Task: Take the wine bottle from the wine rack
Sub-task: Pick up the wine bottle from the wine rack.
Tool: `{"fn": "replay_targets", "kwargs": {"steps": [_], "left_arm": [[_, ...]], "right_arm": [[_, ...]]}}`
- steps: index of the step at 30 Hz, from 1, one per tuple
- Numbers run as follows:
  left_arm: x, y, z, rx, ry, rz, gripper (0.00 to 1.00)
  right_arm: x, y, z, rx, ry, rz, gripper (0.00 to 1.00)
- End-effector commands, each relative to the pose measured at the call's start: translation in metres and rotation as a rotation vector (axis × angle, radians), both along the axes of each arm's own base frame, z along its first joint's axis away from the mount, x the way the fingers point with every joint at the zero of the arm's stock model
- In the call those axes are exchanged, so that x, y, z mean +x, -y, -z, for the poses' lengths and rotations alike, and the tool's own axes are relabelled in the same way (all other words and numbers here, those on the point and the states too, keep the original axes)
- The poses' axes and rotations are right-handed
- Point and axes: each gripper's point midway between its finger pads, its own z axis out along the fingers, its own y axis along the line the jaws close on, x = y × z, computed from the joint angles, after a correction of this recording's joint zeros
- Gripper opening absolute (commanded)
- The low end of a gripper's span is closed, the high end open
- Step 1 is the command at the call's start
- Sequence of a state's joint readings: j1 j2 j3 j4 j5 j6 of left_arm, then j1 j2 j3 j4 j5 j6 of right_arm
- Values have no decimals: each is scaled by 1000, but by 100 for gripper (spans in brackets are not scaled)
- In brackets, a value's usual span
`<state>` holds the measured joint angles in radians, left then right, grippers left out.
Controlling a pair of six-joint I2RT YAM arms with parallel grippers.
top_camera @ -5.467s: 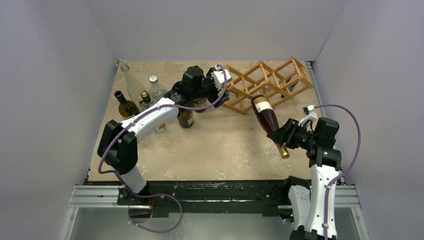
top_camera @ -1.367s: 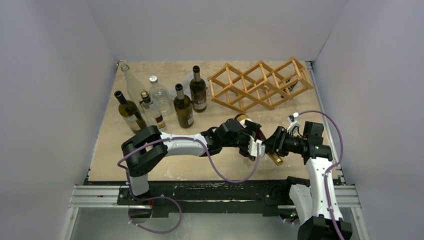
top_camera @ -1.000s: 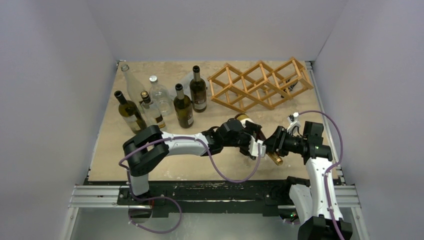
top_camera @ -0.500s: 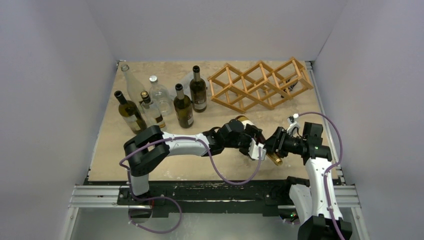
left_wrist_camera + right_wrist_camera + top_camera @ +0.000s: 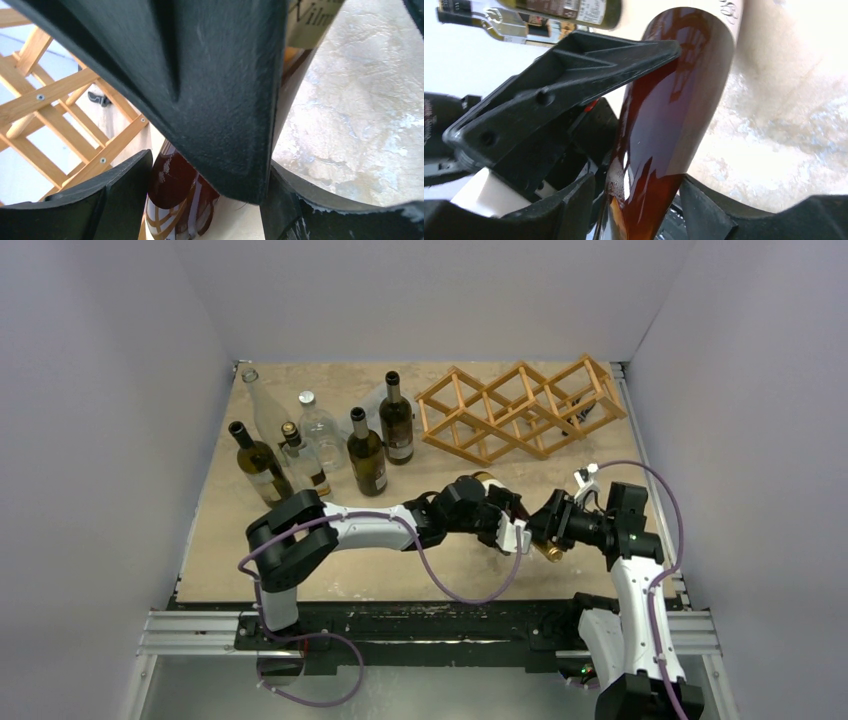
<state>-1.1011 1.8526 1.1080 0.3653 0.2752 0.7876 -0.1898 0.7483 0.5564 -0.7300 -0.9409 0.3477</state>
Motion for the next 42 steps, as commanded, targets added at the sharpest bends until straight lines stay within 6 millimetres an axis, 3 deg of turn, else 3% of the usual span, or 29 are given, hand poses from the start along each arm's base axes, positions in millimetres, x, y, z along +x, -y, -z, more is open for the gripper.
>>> {"fn": "replay_targets", "kwargs": {"steps": [1, 10, 17, 25, 42], "left_arm": [[13, -2, -36, -132, -29, -52, 0], [17, -14, -38, -161, -91, -79, 0], [20, -29, -45, -209, -116, -118, 0], [15, -41, -41, -248, -174, -156, 0], [11, -61, -45, -340, -315, -245, 0]], "right_arm": [[10, -15, -62, 72, 356, -169, 68], [6, -16, -72, 64, 411, -209, 90], [1, -19, -90, 60, 503, -260, 99], [-6, -23, -121, 52, 648, -336, 99], [-7, -18, -174, -204, 1086, -512, 99]]}}
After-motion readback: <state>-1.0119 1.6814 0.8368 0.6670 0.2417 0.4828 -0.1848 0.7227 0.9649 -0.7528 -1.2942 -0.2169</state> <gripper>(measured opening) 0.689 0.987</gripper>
